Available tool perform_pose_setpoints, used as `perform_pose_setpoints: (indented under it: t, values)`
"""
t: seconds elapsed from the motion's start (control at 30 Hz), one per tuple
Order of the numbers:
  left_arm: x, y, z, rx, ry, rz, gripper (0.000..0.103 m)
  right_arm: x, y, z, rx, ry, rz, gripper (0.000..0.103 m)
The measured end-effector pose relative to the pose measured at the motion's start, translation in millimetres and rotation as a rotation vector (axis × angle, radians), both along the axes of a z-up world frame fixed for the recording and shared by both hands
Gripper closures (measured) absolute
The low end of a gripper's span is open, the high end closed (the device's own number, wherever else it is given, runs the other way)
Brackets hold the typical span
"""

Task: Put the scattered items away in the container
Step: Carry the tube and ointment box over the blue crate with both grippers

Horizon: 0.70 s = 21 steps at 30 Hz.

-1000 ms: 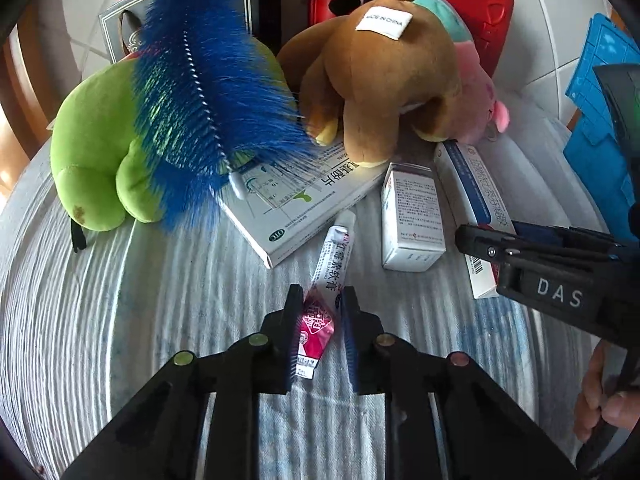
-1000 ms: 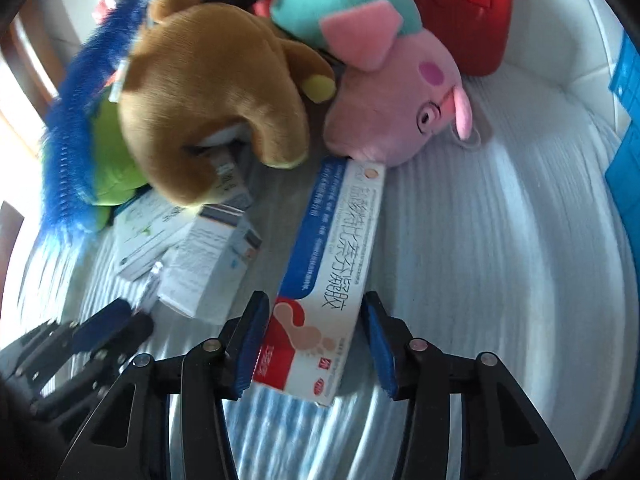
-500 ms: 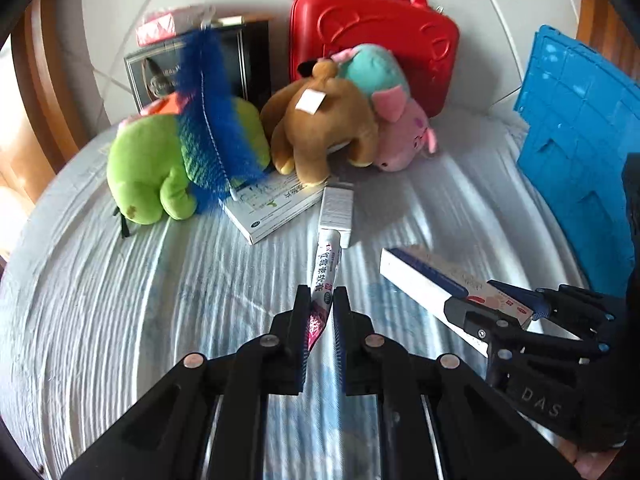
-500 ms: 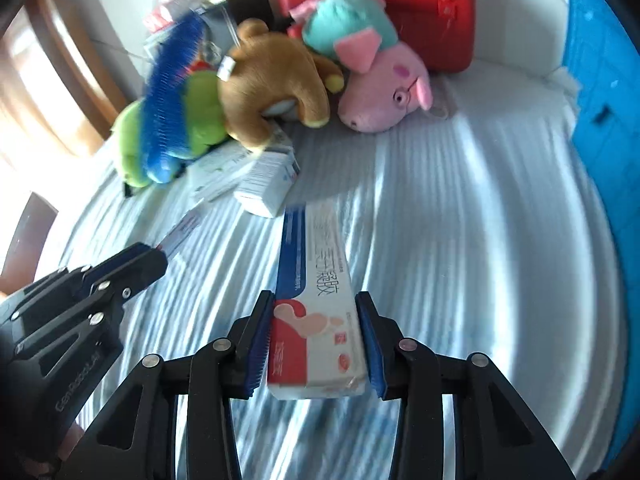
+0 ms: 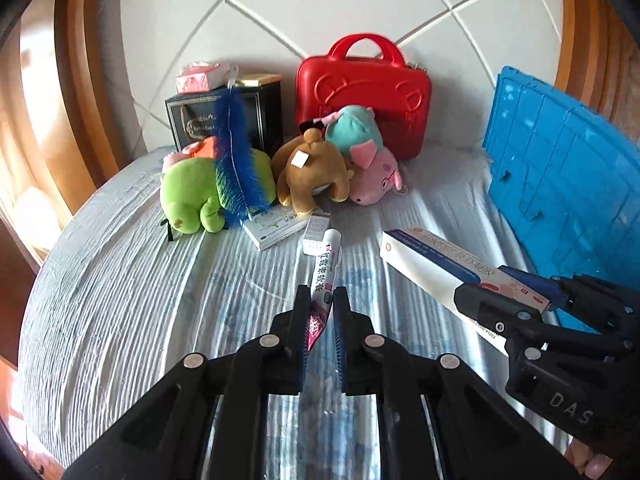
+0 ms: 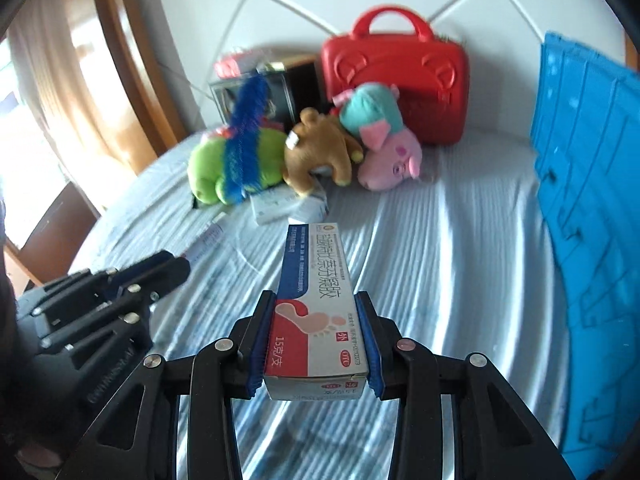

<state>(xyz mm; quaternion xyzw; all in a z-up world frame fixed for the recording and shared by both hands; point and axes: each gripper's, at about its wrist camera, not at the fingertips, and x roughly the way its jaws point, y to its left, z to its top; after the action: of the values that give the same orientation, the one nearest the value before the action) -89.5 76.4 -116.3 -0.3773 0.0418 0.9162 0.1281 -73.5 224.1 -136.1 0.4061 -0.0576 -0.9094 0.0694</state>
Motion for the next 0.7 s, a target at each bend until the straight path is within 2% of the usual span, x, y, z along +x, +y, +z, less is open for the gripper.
perform_pose_setpoints:
  t: [0.4, 0.53, 0.7]
  values:
    - [60.4, 1.0, 57.8, 0.061, 0.107, -0.108, 0.092, 82.1, -2.5, 84.4, 0.054, 0.175, -0.114, 0.064]
    - [81.9, 17.2, 80.9, 0.091, 0.145, -0.164, 0.092, 115.2, 12.7, 114.6, 0.081, 0.235, -0.180, 0.064]
    - [108.5, 59.4, 113.8, 0.117, 0.210, -0.244, 0.092, 154.2, 50.1, 152.2, 0.114, 0.321, -0.269, 0.064]
